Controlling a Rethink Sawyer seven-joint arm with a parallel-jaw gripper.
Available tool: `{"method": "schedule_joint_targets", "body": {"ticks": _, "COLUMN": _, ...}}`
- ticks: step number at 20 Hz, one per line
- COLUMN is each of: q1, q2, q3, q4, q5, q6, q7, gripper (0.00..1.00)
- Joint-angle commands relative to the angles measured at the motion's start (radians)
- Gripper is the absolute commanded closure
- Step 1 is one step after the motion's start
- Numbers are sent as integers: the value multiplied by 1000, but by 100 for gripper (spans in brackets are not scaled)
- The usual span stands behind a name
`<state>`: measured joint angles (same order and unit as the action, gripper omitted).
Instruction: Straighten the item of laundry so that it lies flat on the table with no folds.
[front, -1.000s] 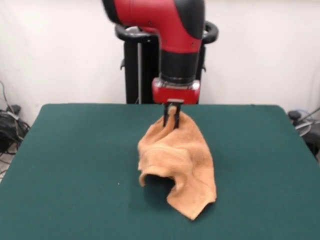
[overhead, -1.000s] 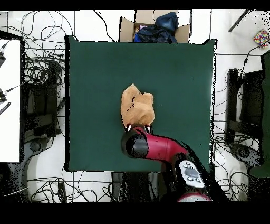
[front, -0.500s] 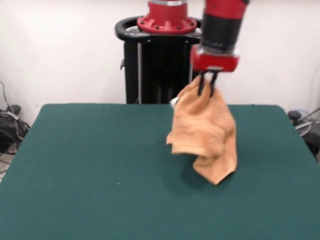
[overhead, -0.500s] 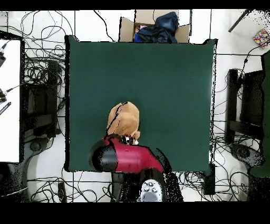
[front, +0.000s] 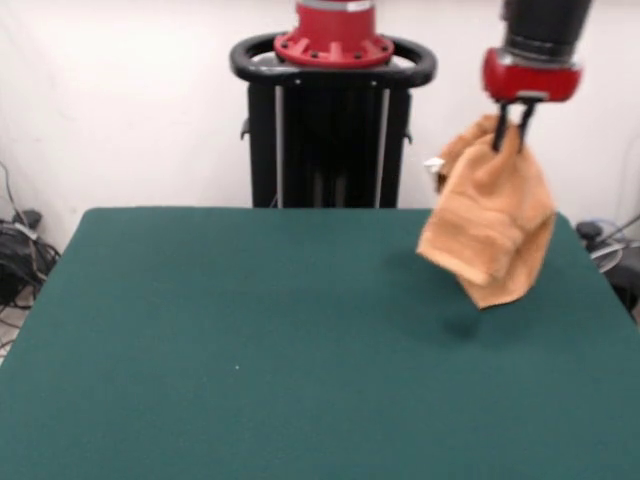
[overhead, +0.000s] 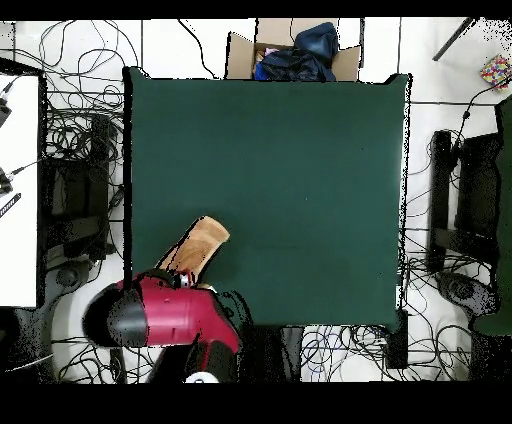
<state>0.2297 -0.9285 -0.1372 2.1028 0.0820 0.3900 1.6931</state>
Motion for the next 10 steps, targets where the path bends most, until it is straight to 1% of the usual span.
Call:
{"method": "schedule_joint_targets", "body": {"ticks": 1, "q1": 2, "q2": 20, "q3": 129, "q4": -21, "q5": 168, "q6": -6, "q7": 286, "gripper": 100}}
{"method": "schedule_joint_targets", "body": {"ticks": 4, "q1": -13, "q2": 1, "q3": 132, "q4": -40, "q5": 158, "q6": 17, "q7": 239, "gripper": 100}}
{"method": "schedule_joint_targets", "body": {"ticks": 6, "q1": -70, "q2": -25, "q3": 183, "q4": -38, "q5": 160, "q6": 34, "q7": 162, "gripper": 100}}
{"method": "schedule_joint_targets", "body": {"ticks": 8, "q1": -142, "q2": -55, "q3": 256, "q4": -11, "q5": 181, "q6": 50, "q7": 86, "gripper": 100}}
{"method": "schedule_joint_targets", "body": {"ticks": 9, "q1": -173, "q2": -69, "q3": 279, "q4": -2, "q5": 181, "q6": 58, "q7": 61, "gripper": 100}}
{"method": "schedule_joint_targets", "body": {"ticks": 10, "q1": -197, "q2": -72, "q3": 286, "q4": -3, "q5": 161, "q6": 51, "q7": 42, "gripper": 100}}
